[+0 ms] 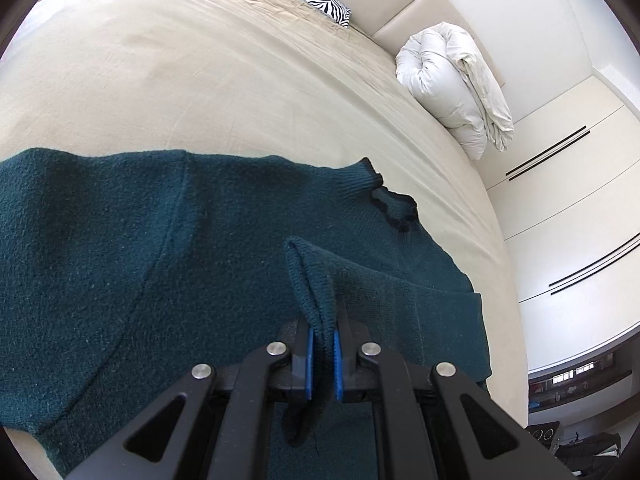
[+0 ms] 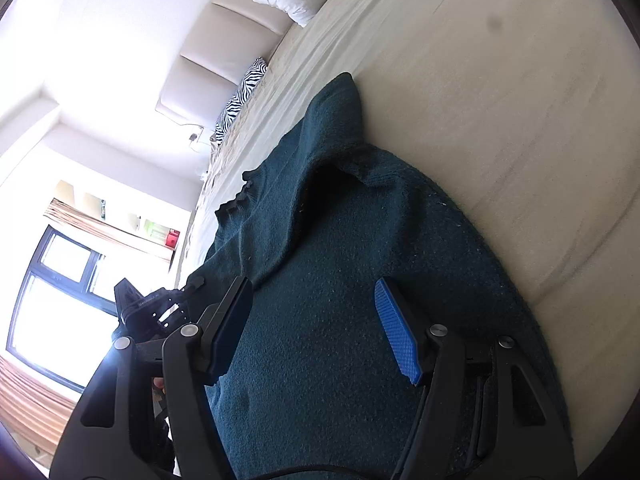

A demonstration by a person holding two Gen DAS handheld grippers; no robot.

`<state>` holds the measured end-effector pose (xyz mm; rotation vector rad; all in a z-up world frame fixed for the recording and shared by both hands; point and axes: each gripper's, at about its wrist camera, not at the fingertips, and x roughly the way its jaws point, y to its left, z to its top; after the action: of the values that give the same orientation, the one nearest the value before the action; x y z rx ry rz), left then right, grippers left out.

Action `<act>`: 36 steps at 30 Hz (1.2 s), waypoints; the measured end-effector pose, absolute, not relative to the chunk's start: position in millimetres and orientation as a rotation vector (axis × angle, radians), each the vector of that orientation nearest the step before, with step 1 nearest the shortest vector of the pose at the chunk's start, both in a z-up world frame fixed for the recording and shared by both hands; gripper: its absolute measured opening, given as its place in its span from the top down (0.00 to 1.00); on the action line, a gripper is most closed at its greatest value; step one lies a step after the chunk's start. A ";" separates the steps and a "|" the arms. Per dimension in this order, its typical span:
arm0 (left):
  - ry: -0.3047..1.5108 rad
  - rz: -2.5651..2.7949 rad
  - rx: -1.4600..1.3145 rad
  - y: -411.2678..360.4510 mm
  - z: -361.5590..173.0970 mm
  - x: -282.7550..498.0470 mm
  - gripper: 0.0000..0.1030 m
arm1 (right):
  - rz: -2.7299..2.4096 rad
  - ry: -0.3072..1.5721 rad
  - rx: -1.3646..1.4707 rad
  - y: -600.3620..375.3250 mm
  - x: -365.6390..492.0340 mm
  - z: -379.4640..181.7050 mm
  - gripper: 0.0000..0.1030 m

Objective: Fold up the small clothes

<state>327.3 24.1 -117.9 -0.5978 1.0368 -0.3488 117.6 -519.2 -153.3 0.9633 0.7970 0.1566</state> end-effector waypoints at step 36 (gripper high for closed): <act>0.938 -0.430 -0.705 53.2 -170.7 332.3 0.88 | 0.291 0.917 1.272 -589.2 334.2 -165.8 0.38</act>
<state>332.3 53.2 -170.7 -0.7049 0.9376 -0.4297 334.2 -589.2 -165.8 1.2718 0.9174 0.2911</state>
